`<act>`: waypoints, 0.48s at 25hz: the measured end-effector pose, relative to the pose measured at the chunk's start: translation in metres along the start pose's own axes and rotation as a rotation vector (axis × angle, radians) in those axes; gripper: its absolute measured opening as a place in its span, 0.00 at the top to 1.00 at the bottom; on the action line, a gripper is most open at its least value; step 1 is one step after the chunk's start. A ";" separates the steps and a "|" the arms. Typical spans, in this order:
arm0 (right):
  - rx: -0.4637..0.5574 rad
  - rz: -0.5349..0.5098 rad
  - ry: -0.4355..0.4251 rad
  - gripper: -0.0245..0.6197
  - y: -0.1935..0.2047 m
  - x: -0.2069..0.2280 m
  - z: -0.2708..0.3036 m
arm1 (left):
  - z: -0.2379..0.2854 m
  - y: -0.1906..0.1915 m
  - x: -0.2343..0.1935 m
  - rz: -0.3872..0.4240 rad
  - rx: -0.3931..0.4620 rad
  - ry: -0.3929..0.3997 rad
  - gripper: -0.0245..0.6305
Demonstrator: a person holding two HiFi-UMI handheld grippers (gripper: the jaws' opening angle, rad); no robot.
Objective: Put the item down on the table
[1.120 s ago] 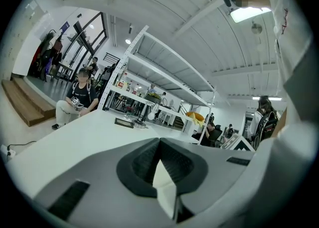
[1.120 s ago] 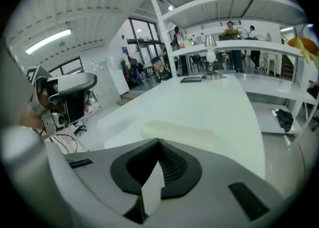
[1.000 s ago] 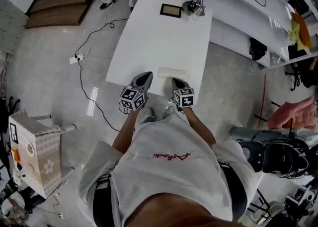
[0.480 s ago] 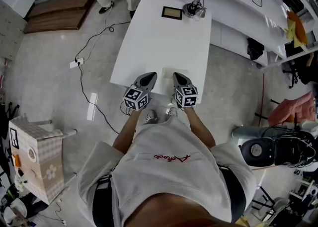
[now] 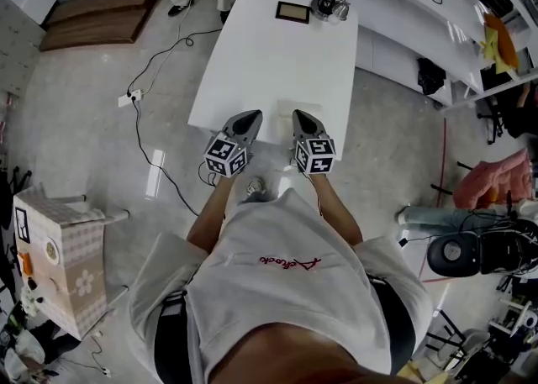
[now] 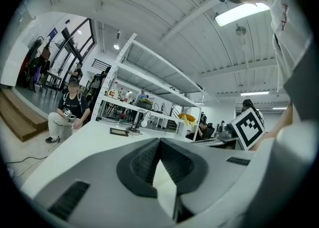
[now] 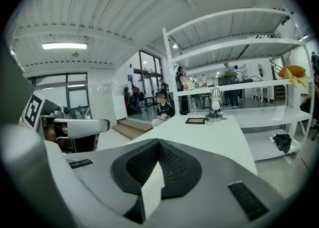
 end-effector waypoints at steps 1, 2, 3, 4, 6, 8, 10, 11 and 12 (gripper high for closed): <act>0.005 -0.002 -0.002 0.96 -0.001 0.000 -0.005 | -0.001 -0.001 0.005 0.002 0.002 -0.004 0.93; 0.010 -0.003 -0.004 0.96 -0.001 0.001 -0.011 | -0.003 -0.001 0.010 0.004 0.004 -0.007 0.93; 0.015 -0.003 -0.005 0.96 -0.001 0.001 -0.017 | -0.005 -0.001 0.015 0.005 0.006 -0.011 0.93; 0.020 -0.005 -0.005 0.96 -0.001 0.000 -0.023 | -0.007 -0.001 0.020 0.005 0.007 -0.014 0.93; 0.031 -0.014 -0.009 0.96 -0.002 -0.002 -0.036 | -0.011 -0.002 0.032 0.008 0.011 -0.017 0.93; 0.039 -0.016 -0.015 0.96 0.000 -0.003 -0.050 | -0.016 -0.002 0.044 0.012 0.015 -0.018 0.93; 0.041 -0.008 -0.020 0.96 0.004 -0.006 -0.062 | -0.023 0.000 0.056 0.013 0.021 -0.023 0.93; 0.042 -0.005 -0.021 0.96 0.007 -0.008 -0.069 | -0.028 0.000 0.062 0.013 0.024 -0.025 0.93; 0.043 -0.003 -0.020 0.96 0.010 -0.009 -0.076 | -0.033 0.001 0.069 0.013 0.026 -0.027 0.93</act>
Point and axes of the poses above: the fingertips, and each gripper's own axes: z forward along the fingers, x to its right, y out of its underside, the point moved 7 cm from there along -z, backward along the fingers, and after that the axes turned 11 degrees about z, right-handed, at the moved point
